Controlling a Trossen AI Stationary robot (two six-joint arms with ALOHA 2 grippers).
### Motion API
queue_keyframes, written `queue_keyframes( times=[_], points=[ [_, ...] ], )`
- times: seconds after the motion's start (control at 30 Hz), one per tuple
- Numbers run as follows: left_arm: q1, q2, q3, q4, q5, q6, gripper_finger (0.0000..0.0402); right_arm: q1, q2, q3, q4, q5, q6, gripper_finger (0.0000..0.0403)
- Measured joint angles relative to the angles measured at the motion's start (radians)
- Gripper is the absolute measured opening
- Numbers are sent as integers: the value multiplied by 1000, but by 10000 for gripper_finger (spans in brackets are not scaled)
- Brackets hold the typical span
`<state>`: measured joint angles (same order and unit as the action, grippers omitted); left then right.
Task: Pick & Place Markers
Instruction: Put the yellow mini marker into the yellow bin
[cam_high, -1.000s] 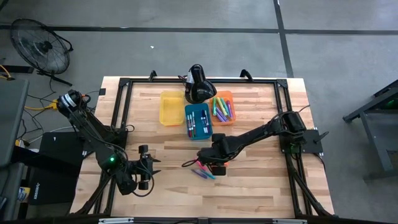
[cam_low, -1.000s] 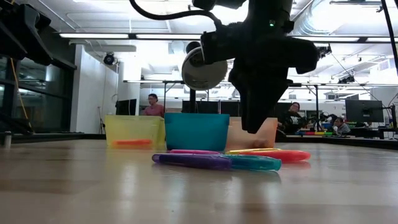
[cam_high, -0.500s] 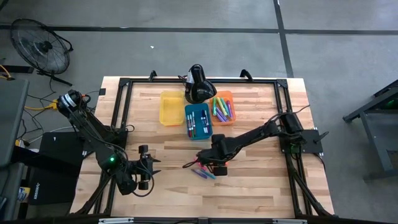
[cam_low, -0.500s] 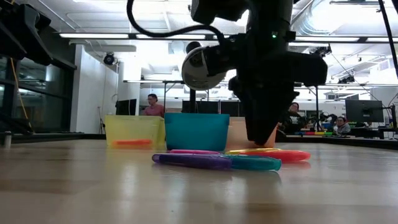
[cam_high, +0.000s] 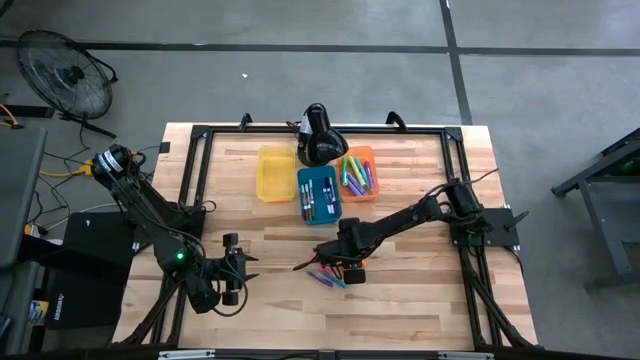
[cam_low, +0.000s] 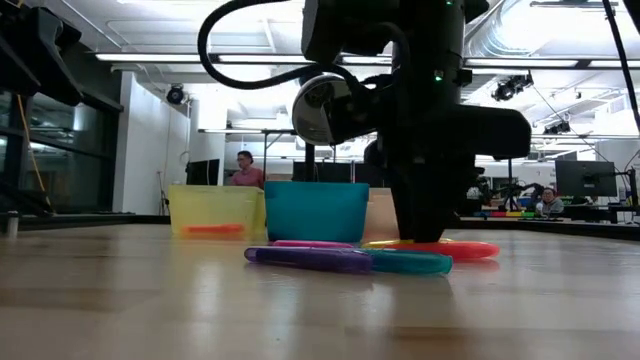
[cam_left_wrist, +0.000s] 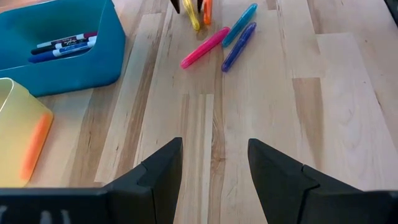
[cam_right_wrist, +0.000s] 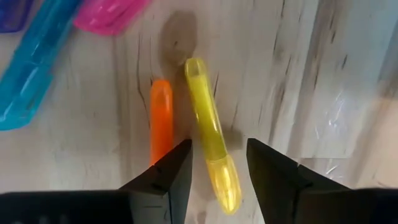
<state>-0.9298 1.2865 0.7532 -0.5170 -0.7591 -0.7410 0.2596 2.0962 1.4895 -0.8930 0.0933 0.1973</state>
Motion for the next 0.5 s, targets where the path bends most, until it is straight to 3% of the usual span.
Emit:
queue_keyframes(
  times=[0.5],
  points=[
    [0, 0, 0, -1, 15, 2, 177, -1, 45, 5, 26, -76, -15, 88]
  ],
)
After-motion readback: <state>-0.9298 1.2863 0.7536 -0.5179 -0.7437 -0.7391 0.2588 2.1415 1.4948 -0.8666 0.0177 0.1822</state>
